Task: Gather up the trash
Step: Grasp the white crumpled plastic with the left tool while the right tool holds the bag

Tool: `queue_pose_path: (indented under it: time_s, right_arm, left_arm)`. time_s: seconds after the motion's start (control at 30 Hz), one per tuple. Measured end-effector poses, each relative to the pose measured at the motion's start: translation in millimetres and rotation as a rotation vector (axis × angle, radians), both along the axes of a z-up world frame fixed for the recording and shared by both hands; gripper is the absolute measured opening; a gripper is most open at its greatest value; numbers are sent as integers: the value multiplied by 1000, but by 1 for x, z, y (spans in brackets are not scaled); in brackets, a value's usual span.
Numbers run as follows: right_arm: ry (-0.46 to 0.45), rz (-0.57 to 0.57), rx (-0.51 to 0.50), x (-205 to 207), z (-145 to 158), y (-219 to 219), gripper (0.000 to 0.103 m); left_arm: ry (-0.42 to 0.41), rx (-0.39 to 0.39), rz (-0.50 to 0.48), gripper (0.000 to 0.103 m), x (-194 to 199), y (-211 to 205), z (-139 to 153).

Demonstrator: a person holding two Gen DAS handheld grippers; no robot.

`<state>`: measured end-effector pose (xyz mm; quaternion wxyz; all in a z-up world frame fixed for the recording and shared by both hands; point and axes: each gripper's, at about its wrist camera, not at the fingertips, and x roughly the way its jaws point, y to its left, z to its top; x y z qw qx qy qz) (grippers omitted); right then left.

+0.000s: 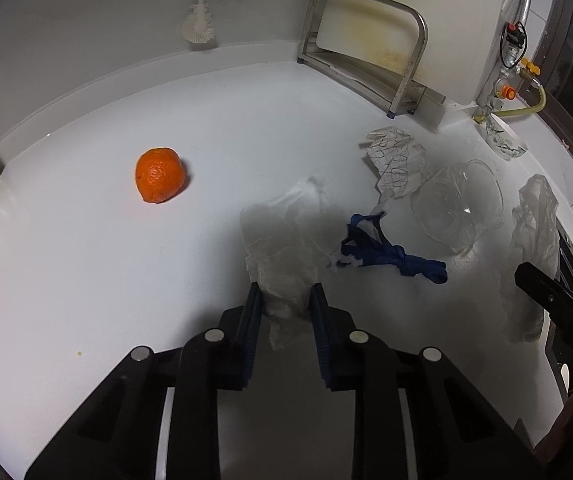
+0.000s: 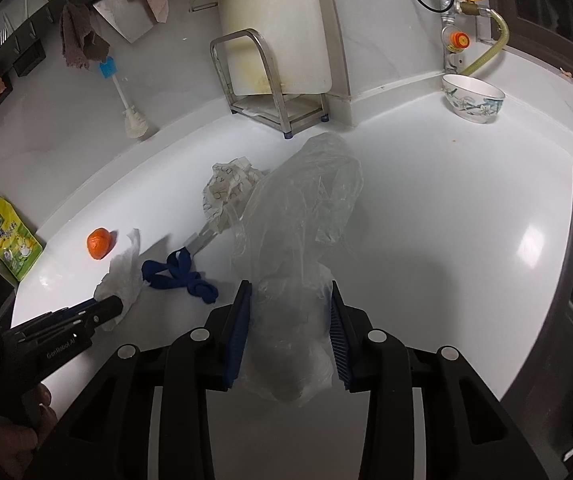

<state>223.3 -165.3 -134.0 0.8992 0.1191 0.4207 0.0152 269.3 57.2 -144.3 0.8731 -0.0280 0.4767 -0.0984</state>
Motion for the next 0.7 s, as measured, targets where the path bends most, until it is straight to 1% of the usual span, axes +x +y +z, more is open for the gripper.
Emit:
queue_pose_path:
  time_s: [0.17,0.3,0.5,0.7]
  right_arm:
    - [-10,1,7,-21,10,2,36]
    - [-16,4,11,-42,22,1,36]
    - [-29,16,20,-95,40,-4,36]
    - [-5,42,17,-157,47,-15,36]
  left_arm:
    - [-30,4,-5,24,-14,6,15]
    - [-57,7,-11,25,-33,10,32]
    - [-84,7,-22,25,-77,4,55]
    - [-79,-14,-31,24,-133,-13,66]
